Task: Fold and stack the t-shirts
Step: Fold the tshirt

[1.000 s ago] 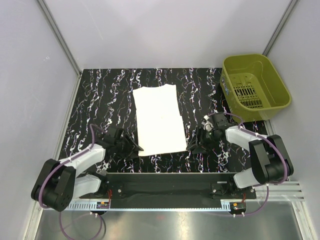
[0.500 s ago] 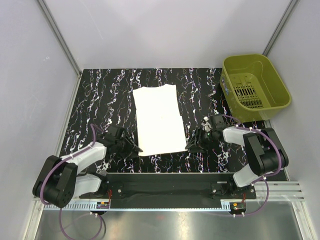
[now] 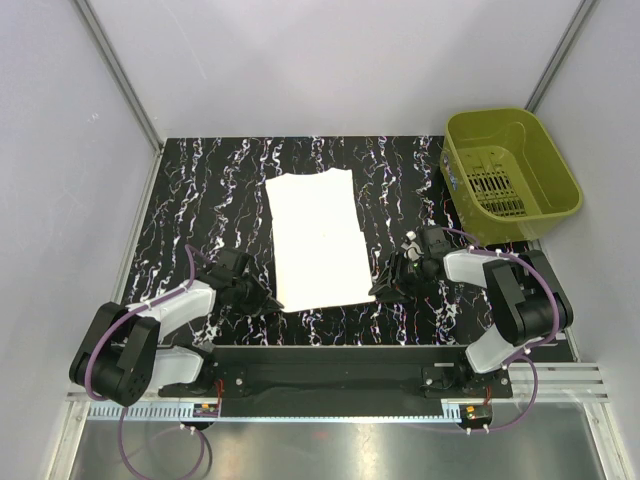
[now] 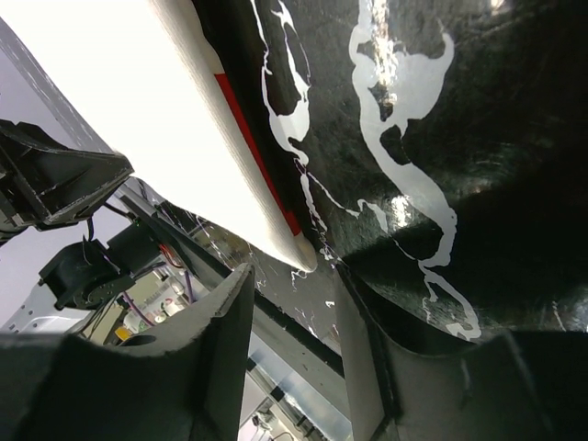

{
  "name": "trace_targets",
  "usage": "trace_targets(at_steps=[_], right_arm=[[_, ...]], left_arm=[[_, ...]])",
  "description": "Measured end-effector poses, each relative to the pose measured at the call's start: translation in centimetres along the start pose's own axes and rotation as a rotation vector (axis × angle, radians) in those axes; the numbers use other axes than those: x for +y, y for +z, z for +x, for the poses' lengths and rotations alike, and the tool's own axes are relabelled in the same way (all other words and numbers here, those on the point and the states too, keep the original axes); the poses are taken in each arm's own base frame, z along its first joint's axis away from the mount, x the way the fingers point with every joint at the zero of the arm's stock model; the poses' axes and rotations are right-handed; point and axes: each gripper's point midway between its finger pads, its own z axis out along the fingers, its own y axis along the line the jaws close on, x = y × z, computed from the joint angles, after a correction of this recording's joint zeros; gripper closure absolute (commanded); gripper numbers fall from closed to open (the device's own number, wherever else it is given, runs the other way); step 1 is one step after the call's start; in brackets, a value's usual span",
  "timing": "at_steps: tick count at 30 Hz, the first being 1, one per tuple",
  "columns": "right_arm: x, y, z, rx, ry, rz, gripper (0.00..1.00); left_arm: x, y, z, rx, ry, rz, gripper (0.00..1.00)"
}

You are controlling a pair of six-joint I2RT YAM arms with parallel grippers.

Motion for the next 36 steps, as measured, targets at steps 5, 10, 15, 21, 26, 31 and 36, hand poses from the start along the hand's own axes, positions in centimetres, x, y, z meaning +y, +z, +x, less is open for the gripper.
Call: trace_targets(at_steps=[5, 10, 15, 21, 26, 31, 36], right_arm=[[0.0, 0.1, 0.0, 0.006, 0.006, -0.001, 0.54], [0.2, 0.5, 0.1, 0.028, 0.026, -0.023, 0.55], [0.4, 0.9, 0.0, 0.050, 0.046, -0.043, 0.58], [0.1, 1.1, -0.1, 0.048, 0.052, -0.028, 0.73], [-0.2, 1.2, -0.2, 0.038, 0.032, -0.015, 0.98], [-0.3, 1.3, -0.4, 0.042, -0.005, 0.004, 1.00], [-0.1, 1.5, 0.0, 0.050, -0.048, 0.020, 1.00]], left_arm=[[0.0, 0.0, 0.0, 0.001, 0.009, 0.001, 1.00], [0.0, 0.0, 0.0, 0.001, 0.010, 0.002, 1.00], [0.0, 0.0, 0.0, 0.001, 0.011, 0.002, 1.00], [0.0, -0.1, 0.0, 0.000, 0.025, 0.005, 1.00], [0.1, -0.1, -0.1, -0.010, 0.049, 0.005, 1.00], [0.3, -0.5, -0.3, -0.025, 0.100, -0.017, 1.00], [0.3, -1.3, -0.1, -0.044, 0.182, -0.059, 1.00]])
